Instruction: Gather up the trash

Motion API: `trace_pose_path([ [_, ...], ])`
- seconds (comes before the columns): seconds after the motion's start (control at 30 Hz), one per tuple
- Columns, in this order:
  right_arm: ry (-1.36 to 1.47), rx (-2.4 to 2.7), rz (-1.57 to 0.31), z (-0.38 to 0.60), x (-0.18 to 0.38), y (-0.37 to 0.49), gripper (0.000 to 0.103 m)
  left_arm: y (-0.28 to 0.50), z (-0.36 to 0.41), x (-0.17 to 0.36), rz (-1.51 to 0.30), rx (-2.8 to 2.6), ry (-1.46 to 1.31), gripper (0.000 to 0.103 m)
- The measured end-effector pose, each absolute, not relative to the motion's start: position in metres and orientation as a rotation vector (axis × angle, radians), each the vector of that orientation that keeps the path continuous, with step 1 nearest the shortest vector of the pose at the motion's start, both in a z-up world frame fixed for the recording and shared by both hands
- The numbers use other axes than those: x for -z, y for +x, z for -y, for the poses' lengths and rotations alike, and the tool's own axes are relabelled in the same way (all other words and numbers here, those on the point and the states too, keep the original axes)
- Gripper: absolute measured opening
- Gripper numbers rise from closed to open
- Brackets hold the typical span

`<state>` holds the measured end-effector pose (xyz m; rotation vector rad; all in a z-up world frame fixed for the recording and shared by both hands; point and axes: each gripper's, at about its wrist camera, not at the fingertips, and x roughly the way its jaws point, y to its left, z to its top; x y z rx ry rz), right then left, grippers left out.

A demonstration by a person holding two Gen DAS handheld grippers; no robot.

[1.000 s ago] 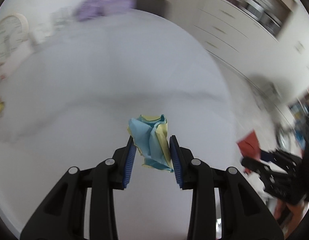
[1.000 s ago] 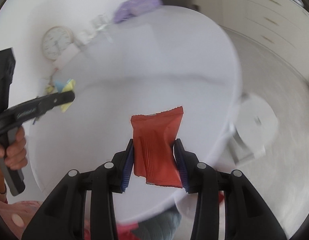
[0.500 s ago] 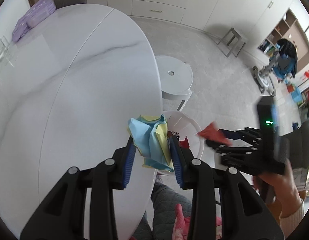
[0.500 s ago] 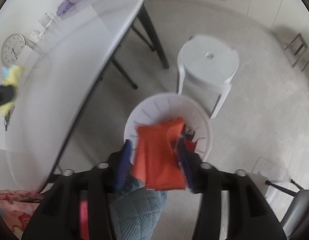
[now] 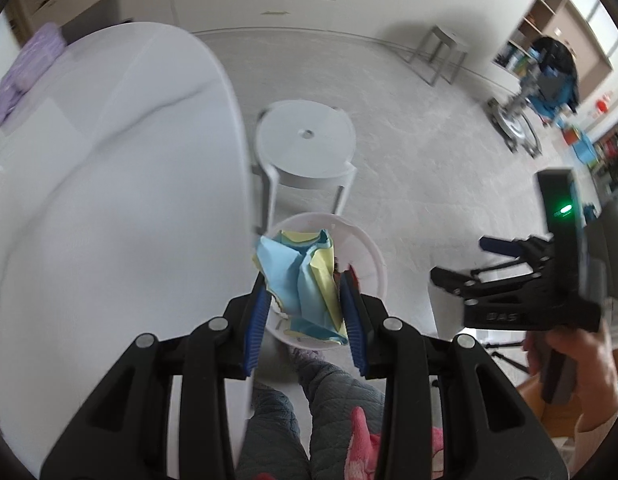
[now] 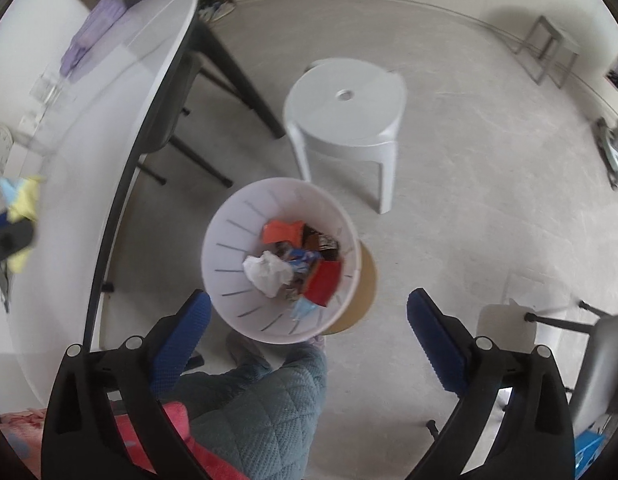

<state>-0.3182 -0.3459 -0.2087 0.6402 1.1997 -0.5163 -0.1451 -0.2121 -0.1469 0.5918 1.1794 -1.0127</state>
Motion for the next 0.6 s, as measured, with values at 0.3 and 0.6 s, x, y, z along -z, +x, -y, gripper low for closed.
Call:
trace_pose_path([
  [0.3,0.685,0.589,-1.119,0.354,0.184,-0.353,0.100,-0.176,0.255,0.224,-1.308,1.085,0.704,0.067],
  [0.6,0.711,0.608,-1.144,0.358,0.194,-0.356,0.100,-0.182,0.262,0.247,-1.347,1.038,0.774,0.089],
])
